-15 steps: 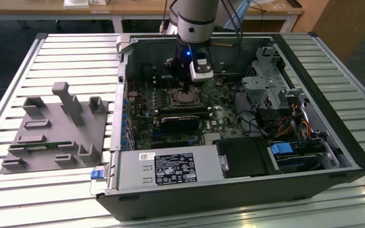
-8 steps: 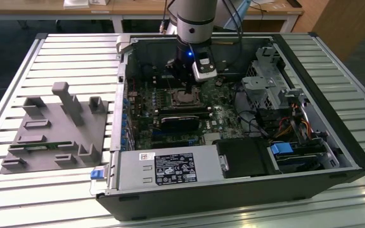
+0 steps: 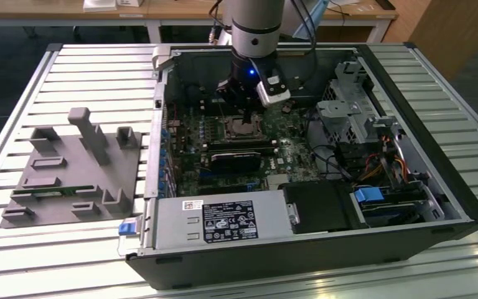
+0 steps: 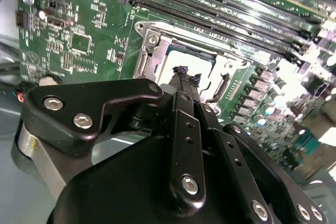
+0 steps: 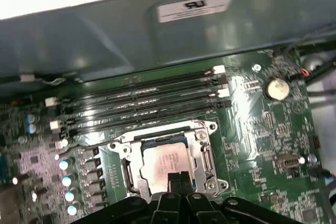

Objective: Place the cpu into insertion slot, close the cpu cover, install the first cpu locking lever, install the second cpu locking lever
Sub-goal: 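Close the cpu cover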

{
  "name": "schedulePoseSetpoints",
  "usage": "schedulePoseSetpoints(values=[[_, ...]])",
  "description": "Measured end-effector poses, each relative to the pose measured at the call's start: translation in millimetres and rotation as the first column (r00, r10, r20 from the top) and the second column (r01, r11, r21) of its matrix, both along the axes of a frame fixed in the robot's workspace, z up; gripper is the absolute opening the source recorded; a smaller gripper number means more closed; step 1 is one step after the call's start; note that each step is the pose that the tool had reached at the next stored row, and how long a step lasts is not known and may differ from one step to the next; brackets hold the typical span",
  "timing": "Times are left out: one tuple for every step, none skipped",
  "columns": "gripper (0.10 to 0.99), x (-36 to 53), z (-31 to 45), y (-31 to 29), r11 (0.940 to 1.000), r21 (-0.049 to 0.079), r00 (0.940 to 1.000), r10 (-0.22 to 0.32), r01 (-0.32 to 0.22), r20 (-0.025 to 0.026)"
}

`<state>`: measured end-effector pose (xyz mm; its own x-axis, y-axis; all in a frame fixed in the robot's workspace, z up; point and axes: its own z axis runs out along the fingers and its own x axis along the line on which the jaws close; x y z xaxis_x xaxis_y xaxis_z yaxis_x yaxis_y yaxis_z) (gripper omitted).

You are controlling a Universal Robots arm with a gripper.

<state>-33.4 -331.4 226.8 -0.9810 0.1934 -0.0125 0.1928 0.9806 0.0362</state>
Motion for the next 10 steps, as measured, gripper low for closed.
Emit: schedulePoseSetpoints(values=[[0.106,0.0,-0.1,0.0,1.0000,0.000,1.0000,0.007,-0.007,0.0000],[0.106,0.0,-0.3,0.0,0.9999,0.000,0.9999,0.010,-0.010,0.0000],[0.106,0.0,-0.3,0.0,0.9999,0.000,0.9999,0.011,-0.011,0.0000],[0.106,0.0,-0.3,0.0,0.9999,0.000,0.9999,0.012,-0.012,0.0000],[0.106,0.0,-0.3,0.0,0.9999,0.000,0.9999,0.012,-0.012,0.0000],[0.106,-0.1,0.1,0.0,0.9999,0.000,0.9999,0.012,-0.012,0.0000],[0.106,-0.1,1.2,0.0,0.9999,0.000,0.9999,0.012,-0.012,0.0001],[0.106,-0.1,2.6,0.0,0.9999,0.000,0.9999,0.012,-0.012,0.0001],[0.106,-0.1,4.2,0.0,0.9999,0.000,0.9999,0.012,-0.012,0.0001],[0.106,-0.1,5.8,0.0,0.9999,0.000,0.9999,0.012,-0.012,0.0001]])
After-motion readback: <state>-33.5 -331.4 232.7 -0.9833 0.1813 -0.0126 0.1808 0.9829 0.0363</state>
